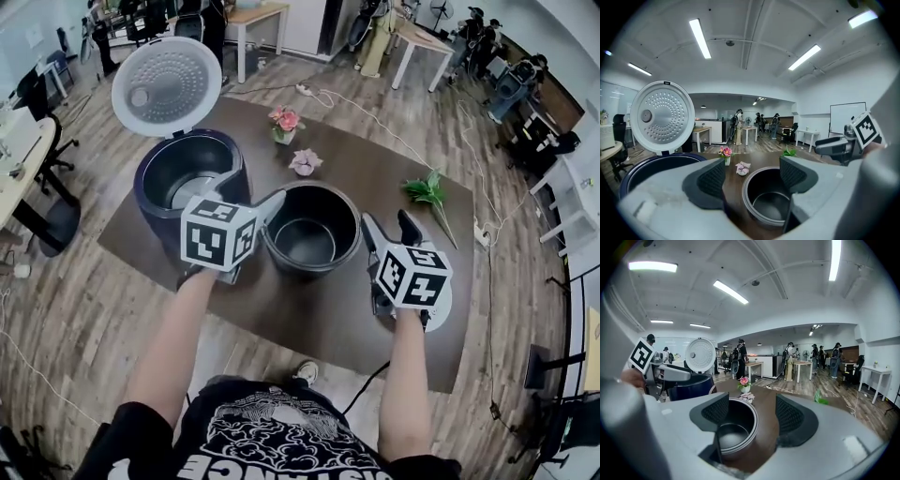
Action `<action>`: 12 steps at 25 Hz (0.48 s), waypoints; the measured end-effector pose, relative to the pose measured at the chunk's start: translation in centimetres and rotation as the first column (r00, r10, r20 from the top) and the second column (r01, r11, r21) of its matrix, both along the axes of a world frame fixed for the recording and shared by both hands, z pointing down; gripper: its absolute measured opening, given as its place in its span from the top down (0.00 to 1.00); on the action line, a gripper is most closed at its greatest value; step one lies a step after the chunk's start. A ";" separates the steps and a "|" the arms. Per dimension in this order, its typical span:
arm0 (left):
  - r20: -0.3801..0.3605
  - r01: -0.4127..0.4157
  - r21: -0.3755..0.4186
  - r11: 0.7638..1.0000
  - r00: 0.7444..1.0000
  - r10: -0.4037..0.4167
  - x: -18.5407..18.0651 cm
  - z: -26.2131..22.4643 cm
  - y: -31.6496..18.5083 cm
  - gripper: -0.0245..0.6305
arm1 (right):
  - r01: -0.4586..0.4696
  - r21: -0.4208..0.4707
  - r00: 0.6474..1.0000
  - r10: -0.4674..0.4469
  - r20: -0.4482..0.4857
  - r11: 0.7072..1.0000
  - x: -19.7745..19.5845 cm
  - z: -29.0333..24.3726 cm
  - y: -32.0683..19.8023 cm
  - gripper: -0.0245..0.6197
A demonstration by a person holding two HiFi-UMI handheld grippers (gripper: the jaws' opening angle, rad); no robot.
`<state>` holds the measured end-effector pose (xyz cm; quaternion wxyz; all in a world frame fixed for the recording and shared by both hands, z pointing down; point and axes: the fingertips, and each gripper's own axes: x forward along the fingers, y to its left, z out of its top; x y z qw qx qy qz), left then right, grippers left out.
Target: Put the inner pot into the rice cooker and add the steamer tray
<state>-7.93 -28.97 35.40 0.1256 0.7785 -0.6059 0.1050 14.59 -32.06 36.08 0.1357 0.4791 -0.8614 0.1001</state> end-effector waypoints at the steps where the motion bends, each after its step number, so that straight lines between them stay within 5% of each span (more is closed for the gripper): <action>1: -0.004 0.015 0.002 1.000 1.000 -0.015 0.1 0.0 -0.1 0.40 | 0.010 -0.004 1.000 -0.010 0.000 1.000 0.2 0.1 -0.3 0.50; 12: -0.124 0.119 -0.024 0.993 0.985 -0.121 1.0 2.1 0.1 0.40 | 0.145 -0.097 0.989 -0.143 0.030 0.985 0.5 2.2 -2.4 0.48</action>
